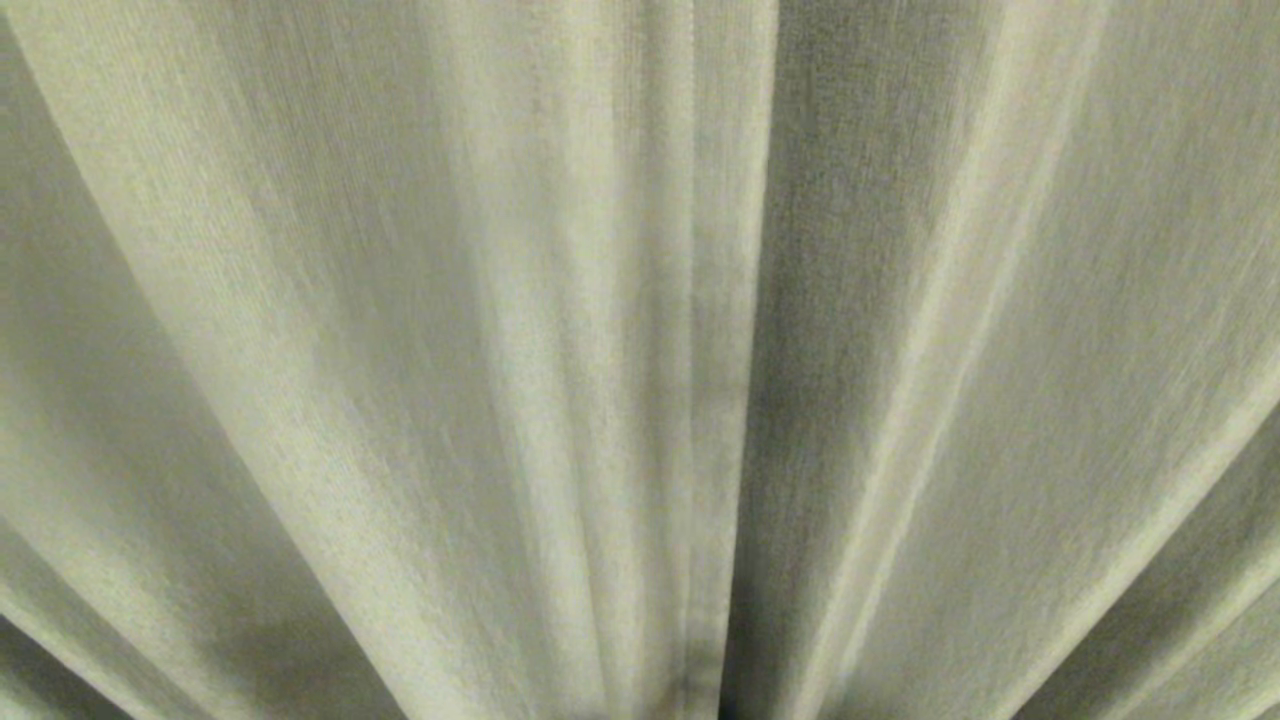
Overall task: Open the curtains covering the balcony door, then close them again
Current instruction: Close the outer curtains on both sides
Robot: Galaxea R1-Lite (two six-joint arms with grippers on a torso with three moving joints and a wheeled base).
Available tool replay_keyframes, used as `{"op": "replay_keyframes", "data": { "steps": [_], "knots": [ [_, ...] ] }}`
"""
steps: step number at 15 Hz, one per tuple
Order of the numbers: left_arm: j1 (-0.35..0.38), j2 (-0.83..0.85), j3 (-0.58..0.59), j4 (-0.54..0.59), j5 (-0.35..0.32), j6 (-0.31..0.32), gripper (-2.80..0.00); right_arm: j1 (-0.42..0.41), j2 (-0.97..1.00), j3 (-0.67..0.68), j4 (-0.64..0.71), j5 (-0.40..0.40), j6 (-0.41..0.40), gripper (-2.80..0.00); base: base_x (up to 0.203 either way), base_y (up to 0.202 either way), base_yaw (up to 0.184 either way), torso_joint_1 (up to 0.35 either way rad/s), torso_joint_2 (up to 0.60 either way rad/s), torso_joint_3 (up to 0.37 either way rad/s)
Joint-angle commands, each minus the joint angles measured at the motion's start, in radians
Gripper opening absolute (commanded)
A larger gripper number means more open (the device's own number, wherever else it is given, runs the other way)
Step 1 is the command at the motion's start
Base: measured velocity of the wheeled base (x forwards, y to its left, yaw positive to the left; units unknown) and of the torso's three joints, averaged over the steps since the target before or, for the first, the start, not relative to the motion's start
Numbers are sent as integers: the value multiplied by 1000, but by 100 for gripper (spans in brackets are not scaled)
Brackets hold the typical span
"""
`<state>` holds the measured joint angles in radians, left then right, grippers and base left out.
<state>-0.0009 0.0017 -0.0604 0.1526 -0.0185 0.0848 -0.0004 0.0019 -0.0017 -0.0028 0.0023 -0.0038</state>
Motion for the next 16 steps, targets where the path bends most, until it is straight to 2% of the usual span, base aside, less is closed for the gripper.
{"op": "replay_keyframes", "data": {
  "steps": [1, 16],
  "knots": [
    [1, -2, 1, 1, 0, -6, -280, 0, 0, 0, 0, 1, -1, -280, 0, 0, 0, 0, 0, 0],
    [1, -2, 1, 1, 2, -7, -280, 0, 0, 0, 0, 1, -1, -280, 0, 0, 0, 0, 0, 0]
  ]
}}
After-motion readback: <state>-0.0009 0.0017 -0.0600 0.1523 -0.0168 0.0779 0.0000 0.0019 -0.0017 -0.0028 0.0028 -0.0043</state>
